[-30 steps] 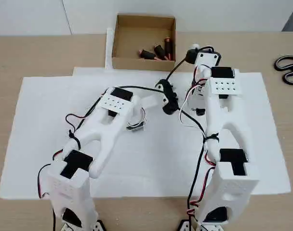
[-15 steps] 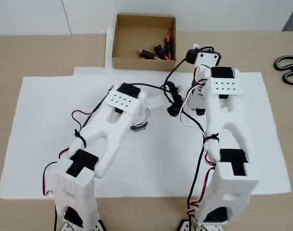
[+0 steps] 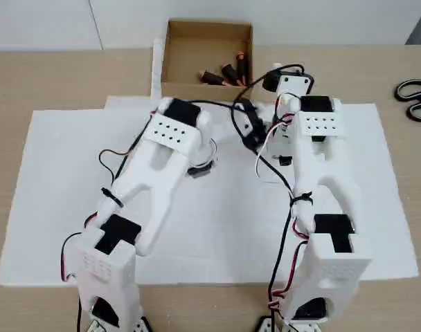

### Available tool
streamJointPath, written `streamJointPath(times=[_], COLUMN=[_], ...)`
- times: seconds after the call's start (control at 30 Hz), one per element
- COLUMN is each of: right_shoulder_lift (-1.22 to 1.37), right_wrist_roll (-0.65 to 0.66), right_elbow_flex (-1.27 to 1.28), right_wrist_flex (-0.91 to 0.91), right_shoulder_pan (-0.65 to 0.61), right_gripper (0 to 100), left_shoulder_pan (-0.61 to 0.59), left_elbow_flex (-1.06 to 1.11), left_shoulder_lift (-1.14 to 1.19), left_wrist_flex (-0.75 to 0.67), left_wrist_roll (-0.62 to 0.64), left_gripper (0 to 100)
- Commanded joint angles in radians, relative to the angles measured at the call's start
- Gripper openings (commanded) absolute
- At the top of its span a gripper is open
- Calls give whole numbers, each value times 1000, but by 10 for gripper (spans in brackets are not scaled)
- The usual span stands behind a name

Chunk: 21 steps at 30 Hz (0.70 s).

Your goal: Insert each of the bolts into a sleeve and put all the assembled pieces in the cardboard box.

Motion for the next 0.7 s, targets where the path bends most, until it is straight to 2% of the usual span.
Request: streamJointPath(times=[0.0, 0.3, 0.67], right_shoulder_lift=[-76, -77, -229], right_wrist_roll=[2, 2, 3], right_elbow_flex=[-15, -18, -14], right_wrist_flex=[-2, 4, 33], right_shoulder_pan=[-30, -2, 28], right_gripper=[69, 69, 68], left_shoulder_pan=[-21, -140, -161], left_elbow_flex=[-142, -226, -153], left_shoulder_lift=[-14, -14, -11], left_wrist_flex=[57, 84, 80], left_wrist_roll=[60, 184, 190], left_gripper=[21, 21, 21])
